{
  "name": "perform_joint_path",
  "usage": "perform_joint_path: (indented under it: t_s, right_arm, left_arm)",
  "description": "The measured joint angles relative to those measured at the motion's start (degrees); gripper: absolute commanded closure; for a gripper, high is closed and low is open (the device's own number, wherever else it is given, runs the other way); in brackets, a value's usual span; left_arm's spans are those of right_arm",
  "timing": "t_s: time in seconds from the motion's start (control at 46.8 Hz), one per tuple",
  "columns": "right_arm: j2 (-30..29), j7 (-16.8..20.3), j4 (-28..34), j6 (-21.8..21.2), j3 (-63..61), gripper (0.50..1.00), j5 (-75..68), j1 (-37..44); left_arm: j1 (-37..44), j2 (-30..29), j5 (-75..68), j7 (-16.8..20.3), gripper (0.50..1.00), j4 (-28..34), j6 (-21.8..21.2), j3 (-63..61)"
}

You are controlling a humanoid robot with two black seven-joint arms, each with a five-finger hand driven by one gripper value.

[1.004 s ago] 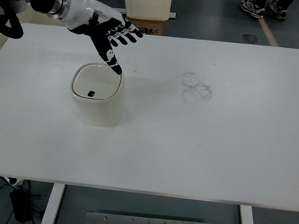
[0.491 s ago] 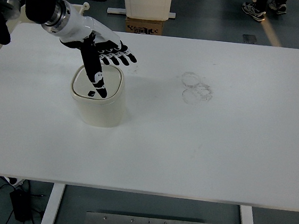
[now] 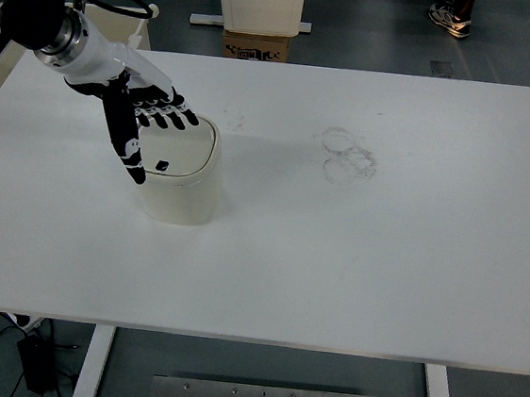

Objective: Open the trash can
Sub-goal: 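Lower the left hand fingers onto the trash can lid's front edge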

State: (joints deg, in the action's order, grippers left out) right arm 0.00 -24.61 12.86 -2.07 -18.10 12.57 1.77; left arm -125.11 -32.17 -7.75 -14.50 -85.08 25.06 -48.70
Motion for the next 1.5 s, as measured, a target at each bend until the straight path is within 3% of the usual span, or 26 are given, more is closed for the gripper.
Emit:
perform_joint_path:
  t_s: [1.495]
  right_arm:
    - [0.0,0.0,0.0,0.0,0.0,0.507,-0.1,0.0]
  left_arm:
    - [7.0,1.1,-1.0,0.0,0.500,1.7,-1.1,-0.2]
